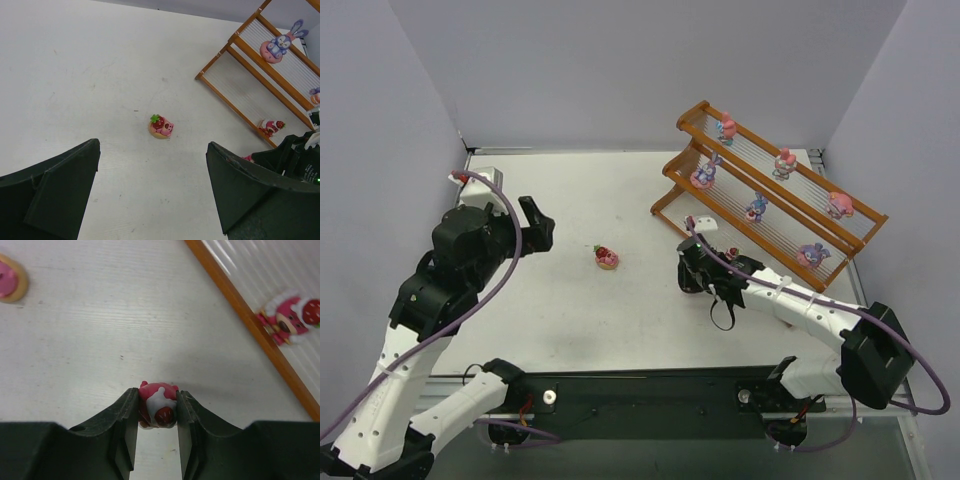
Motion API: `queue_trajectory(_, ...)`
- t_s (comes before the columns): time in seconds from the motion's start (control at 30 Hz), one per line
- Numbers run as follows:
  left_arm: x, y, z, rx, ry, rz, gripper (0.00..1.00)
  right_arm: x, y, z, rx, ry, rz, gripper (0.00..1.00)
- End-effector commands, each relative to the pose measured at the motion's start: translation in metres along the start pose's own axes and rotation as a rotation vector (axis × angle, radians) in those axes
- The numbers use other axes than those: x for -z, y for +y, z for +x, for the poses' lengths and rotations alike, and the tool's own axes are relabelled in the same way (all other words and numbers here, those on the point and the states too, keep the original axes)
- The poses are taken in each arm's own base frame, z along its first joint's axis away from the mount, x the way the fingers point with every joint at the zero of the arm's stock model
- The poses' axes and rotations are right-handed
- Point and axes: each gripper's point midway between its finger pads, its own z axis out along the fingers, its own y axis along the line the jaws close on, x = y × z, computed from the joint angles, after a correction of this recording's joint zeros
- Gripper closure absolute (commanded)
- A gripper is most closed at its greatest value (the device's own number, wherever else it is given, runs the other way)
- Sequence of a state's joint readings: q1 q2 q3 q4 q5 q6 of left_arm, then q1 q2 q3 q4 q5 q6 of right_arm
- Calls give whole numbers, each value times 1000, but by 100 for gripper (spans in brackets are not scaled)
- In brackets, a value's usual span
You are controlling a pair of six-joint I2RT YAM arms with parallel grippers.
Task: Place and organize the plastic toys onto the shelf
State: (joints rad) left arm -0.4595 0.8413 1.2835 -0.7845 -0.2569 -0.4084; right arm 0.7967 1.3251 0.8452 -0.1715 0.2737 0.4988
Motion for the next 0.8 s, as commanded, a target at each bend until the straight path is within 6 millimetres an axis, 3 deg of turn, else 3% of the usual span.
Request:
queue_trajectory(0.0,-10,-17,7,14,11,89,3,8,-32,23,-102,46,117,100)
queue_trajectory(0.07,-15,-18,17,19,36,98,3,11,-36,36,-160,91,145,100)
queue_trajectory(0.23,-35,-24,64,47,155,142,3,18,-52,62,-312,136,250,100)
queue_trajectory(0.4,-51,-38,93,96,213,225,3,17,-61,65,-383,102,326,100)
queue_trajectory(0.47,-56,-44,118,106,267,274,3,16,-62,64,-383,82,343,100)
queue_trajectory(0.5,-59,-50,118,120,252,305,3,15,-61,64,-387,77,348,100)
queue_trajectory(0.53,-60,-53,136,120,294,332,3,13,-59,63,-386,68,344,99)
queue_trajectory(0.6,-64,-60,143,129,293,366,4,11,-56,65,-371,70,341,98)
queue_trajectory(0.77,-70,-79,183,71,335,430,5,0,-45,68,-355,52,302,92)
